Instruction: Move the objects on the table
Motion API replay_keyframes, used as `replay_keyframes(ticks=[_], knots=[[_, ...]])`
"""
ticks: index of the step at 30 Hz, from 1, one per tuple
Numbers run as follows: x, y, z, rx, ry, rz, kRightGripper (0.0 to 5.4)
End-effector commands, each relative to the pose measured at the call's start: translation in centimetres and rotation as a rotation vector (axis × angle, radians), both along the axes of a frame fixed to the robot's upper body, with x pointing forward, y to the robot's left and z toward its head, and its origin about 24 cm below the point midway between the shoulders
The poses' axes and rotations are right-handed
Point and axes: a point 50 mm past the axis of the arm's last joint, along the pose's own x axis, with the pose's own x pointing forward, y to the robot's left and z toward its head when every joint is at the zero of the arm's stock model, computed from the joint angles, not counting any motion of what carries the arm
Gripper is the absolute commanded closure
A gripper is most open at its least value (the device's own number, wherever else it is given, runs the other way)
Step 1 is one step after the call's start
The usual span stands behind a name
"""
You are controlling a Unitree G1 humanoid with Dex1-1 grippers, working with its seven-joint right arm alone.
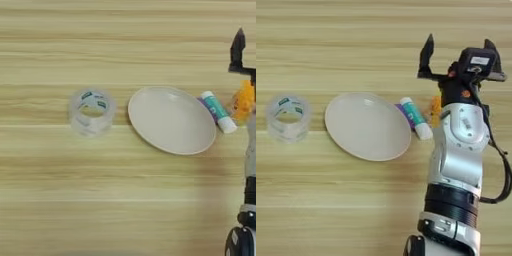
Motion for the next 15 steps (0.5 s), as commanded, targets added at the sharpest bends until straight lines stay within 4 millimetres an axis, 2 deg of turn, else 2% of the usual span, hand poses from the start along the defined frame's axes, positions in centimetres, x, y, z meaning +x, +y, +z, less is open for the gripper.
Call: replay_keyframes(ticks=[1,10,15], knots=[[0.5,-1.0,3.5,-0.038,-0.109,-0.044,0.05],[1.7,-3.8,0.7,0.072,0.015,-0.102,0.05],[2.3,-4.5,-0.6,0.109,0.069,-0.105,0.05]])
